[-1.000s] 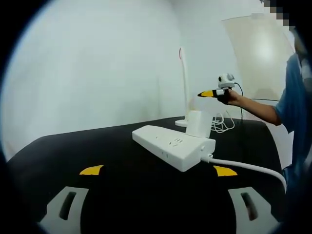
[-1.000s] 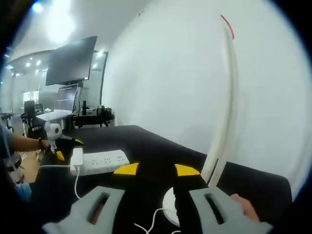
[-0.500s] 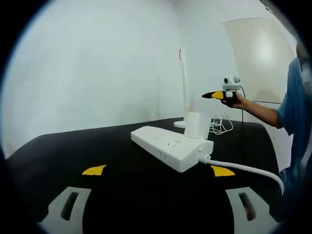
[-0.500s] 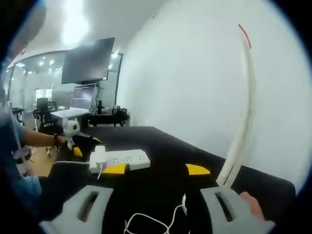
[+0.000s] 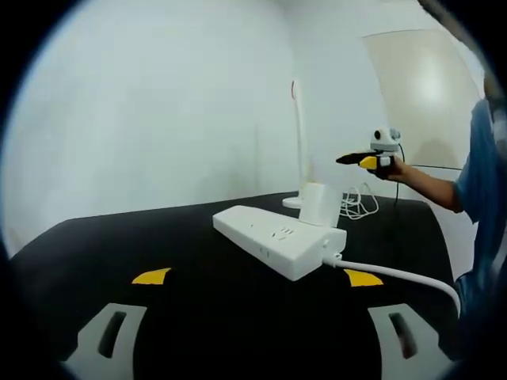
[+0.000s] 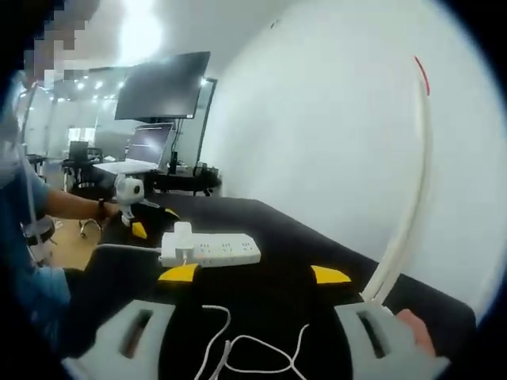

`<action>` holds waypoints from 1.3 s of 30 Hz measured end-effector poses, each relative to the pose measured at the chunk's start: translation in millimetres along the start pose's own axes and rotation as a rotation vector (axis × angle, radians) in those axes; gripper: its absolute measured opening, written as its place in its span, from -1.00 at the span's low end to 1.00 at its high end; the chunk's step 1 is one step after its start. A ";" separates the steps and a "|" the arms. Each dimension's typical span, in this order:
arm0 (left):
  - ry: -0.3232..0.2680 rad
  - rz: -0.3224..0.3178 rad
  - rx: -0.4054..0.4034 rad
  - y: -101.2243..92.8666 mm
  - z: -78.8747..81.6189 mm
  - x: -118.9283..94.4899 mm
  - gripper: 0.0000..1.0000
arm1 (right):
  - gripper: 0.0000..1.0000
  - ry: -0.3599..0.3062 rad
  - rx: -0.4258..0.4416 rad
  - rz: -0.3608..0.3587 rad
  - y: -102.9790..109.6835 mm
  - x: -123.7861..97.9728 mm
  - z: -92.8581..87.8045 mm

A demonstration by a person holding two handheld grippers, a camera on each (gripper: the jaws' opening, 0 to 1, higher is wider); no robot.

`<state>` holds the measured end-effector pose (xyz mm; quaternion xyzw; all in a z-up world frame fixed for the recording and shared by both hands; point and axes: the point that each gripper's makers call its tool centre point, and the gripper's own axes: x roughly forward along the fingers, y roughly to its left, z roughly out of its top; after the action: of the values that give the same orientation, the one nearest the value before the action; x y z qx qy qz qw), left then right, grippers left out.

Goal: Insert the desk lamp plug into the socket, turn on the power strip switch, turn on the lamp switch, then turn off the lamp switch, turn off the power strip switch, and remove the plug from the socket.

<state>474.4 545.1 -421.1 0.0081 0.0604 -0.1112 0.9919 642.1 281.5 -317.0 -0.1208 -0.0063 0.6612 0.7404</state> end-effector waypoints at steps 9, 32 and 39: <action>0.010 -0.006 0.003 0.0 -1.7 0.1 0.63 | 0.09 -0.032 -0.015 0.016 15.0 -7.2 -1.9; 0.023 -0.008 0.006 -1.0 -4.3 0.5 0.63 | 0.11 -0.051 -0.039 0.013 56.6 -26.4 -35.8; 0.034 -0.006 0.005 -8.1 -5.5 1.2 0.63 | 0.11 -0.116 -0.041 -0.020 57.9 -31.5 -38.3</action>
<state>473.2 537.1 -426.7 0.0124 0.0772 -0.1144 0.9904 588.0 249.7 -360.2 -0.0973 -0.0638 0.6592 0.7429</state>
